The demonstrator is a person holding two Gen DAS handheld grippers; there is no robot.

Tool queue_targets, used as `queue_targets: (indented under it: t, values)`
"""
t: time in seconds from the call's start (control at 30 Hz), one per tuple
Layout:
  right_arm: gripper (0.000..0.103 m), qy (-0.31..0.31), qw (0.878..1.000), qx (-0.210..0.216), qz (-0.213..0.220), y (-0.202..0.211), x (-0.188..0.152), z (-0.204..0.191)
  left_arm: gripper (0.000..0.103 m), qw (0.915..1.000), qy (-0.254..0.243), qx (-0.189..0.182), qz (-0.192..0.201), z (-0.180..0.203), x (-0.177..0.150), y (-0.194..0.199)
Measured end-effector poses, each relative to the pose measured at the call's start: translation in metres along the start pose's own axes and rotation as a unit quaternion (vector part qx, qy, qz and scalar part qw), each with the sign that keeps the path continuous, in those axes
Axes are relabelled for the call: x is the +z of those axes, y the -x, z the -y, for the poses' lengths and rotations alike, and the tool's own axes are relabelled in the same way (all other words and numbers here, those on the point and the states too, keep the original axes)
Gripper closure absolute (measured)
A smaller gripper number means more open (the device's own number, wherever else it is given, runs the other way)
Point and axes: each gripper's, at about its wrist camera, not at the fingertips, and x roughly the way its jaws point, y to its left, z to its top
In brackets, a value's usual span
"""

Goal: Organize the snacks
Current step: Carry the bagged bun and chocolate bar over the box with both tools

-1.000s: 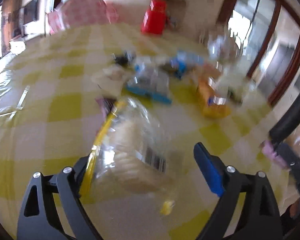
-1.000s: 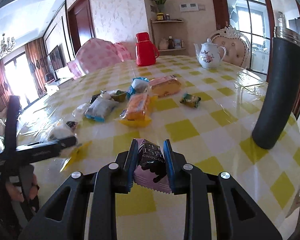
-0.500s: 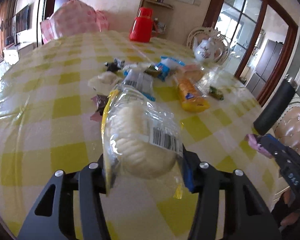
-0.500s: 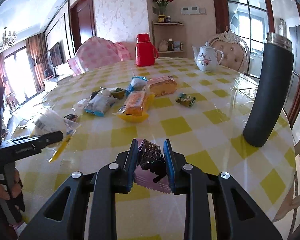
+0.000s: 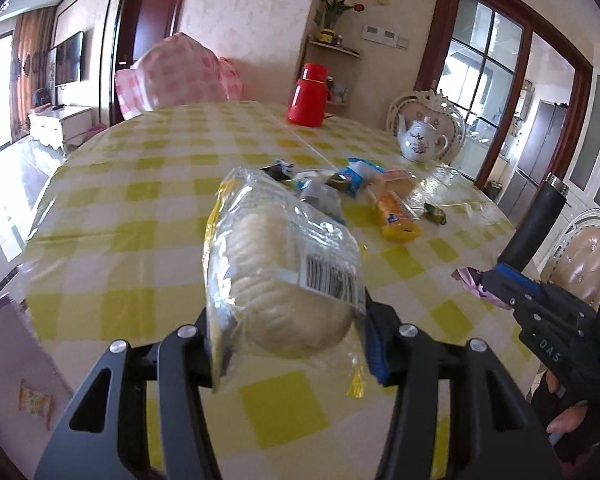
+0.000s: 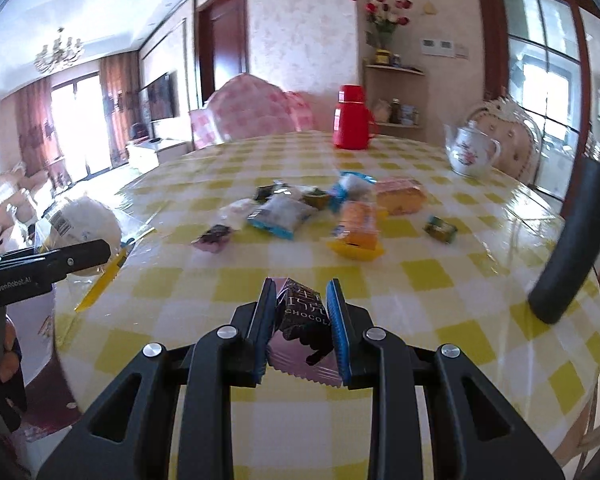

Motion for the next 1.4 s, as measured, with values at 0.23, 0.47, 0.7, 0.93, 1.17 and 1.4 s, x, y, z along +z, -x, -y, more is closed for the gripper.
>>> queue_targets:
  t: [0.23,0.47,0.7,0.93,1.17,1.4]
  values:
    - [0.076,0.032,0.999,0.029,-0.008,-0.003,0.000,-0.038,0.050,0.9998,0.007,0.019,-0.005,-0.030,-0.021,0.021]
    - [0.076,0.068,0.996,0.055,-0.022,-0.011,-0.006,-0.076,0.050,0.9990,0.007,0.044,-0.004,-0.053,-0.036,0.042]
    - [0.076,0.117,0.989,0.092,-0.016,-0.008,-0.004,-0.127,0.050,0.9972,0.011,0.074,-0.005,-0.083,-0.040,0.061]
    - [0.076,0.168,0.975,0.143,-0.021,-0.008,-0.005,-0.186,0.050,0.9931,0.000,0.113,-0.032,-0.115,-0.051,0.073]
    - [0.076,0.206,0.957,0.203,-0.038,-0.009,-0.015,-0.246,0.050,0.9843,0.005,0.166,-0.058,-0.159,-0.070,0.099]
    - [0.076,0.233,0.938,0.251,-0.058,-0.010,-0.027,-0.292,0.050,0.9736,0.032,0.205,-0.095,-0.204,-0.084,0.104]
